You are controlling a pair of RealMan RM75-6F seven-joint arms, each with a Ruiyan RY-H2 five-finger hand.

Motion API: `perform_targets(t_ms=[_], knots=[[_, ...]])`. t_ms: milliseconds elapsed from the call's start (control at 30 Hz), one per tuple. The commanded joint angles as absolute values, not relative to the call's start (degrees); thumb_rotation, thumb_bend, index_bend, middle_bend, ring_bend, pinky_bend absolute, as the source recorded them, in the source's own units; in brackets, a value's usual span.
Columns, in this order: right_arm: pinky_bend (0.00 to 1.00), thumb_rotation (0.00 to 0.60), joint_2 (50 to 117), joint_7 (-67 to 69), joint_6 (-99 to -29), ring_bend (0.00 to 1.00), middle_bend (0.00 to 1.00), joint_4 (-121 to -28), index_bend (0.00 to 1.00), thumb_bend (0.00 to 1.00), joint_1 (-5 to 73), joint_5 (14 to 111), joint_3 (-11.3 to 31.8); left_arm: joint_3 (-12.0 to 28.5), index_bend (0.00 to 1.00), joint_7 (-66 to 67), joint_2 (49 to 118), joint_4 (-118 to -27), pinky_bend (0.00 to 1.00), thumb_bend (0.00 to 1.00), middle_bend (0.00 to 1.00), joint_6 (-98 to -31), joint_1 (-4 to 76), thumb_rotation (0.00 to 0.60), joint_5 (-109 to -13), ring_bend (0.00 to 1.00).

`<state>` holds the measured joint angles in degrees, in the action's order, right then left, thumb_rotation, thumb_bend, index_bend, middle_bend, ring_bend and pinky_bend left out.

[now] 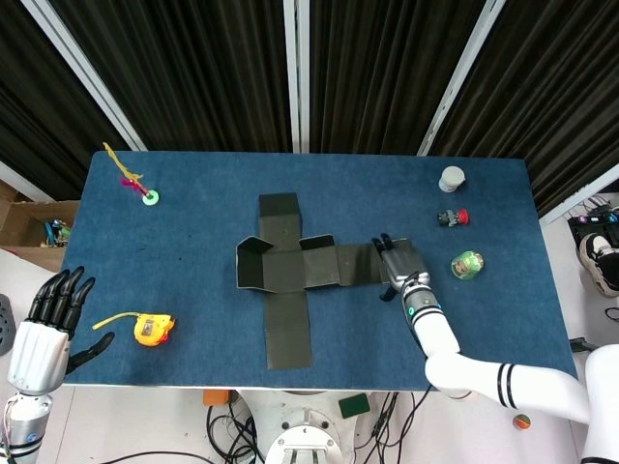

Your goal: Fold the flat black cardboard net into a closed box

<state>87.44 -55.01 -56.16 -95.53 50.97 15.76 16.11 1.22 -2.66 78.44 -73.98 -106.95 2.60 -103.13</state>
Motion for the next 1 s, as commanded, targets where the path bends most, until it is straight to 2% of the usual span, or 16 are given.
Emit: perform_targets(t_ms=[33, 333, 633, 1000], knots=[[1.0, 0.6, 90.09, -59.5, -54.13, 0.71, 0.03, -90.82, 0.0, 0.12, 58.92, 4.12, 18.1, 1.08, 0.04, -2.5, 78.36, -74.1, 0.14, 0.0, 0.0, -106.83, 2.56, 0.6, -103.15, 0.01], [1.0, 0.6, 92.12, -60.18, -50.61, 0.71, 0.04, -84.02, 0.0, 0.15, 65.06, -4.25, 17.57, 0.71, 0.04, -2.41, 78.28, -74.12, 0.14, 0.0, 0.0, -106.41, 2.2, 0.6, -102.55, 0.01], [1.0, 0.6, 93.4, -59.13, -47.25, 0.71, 0.05, -81.53, 0.0, 0.15, 68.2, -5.7, 15.64, 0.61, 0.04, -2.26, 78.1, -74.45, 0.14, 0.0, 0.0, -106.0, 2.14, 0.6, -102.2, 0.01], [1.0, 0.6, 95.39, -58.07, -47.4, 0.71, 0.07, -79.13, 0.0, 0.15, 70.94, -6.28, 13.07, 0.62, 0.04, -2.59, 78.26, -74.23, 0.14, 0.0, 0.0, -105.73, 2.08, 0.6, -101.77, 0.01]])
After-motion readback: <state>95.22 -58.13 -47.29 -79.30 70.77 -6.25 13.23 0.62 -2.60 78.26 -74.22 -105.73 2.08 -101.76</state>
